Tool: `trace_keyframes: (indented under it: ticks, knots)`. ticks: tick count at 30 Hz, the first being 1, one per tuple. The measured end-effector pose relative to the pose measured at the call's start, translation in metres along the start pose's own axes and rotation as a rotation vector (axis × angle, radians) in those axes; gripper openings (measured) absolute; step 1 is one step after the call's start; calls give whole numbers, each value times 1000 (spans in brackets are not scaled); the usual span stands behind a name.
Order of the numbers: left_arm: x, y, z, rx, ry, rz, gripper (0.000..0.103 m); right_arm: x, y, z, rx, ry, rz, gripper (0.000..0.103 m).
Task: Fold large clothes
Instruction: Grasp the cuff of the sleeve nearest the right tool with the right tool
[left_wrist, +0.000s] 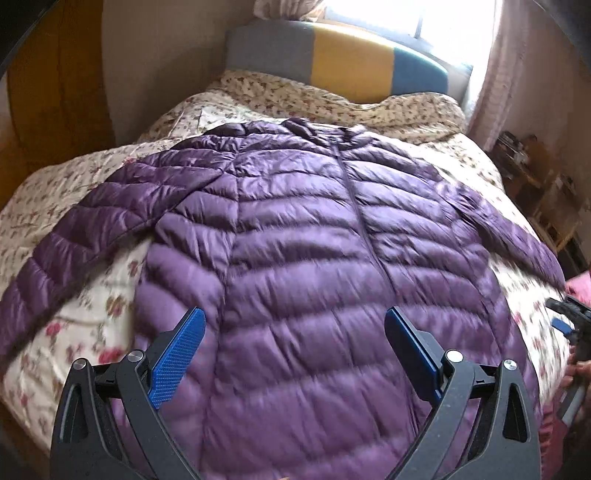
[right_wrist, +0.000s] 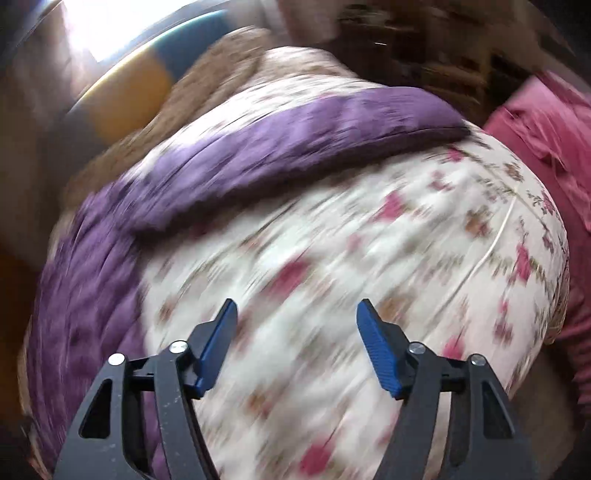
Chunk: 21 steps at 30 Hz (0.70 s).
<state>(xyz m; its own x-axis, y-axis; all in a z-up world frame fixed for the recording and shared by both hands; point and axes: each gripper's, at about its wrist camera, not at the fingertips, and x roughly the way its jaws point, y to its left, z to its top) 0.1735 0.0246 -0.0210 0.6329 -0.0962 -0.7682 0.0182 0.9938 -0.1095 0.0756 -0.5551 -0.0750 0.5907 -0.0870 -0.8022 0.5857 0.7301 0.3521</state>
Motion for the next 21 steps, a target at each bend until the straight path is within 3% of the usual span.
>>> trace_keyframes:
  ticks: [8, 13, 21]
  knots:
    - [53, 14, 42, -40, 21, 4, 97, 27, -80, 75, 385, -102, 43, 62]
    - [81, 23, 56, -57, 46, 17, 97, 31, -106, 106, 529, -166, 51, 58]
    - [100, 30, 65, -51, 57, 17, 97, 29, -155, 124, 667, -198, 110, 39]
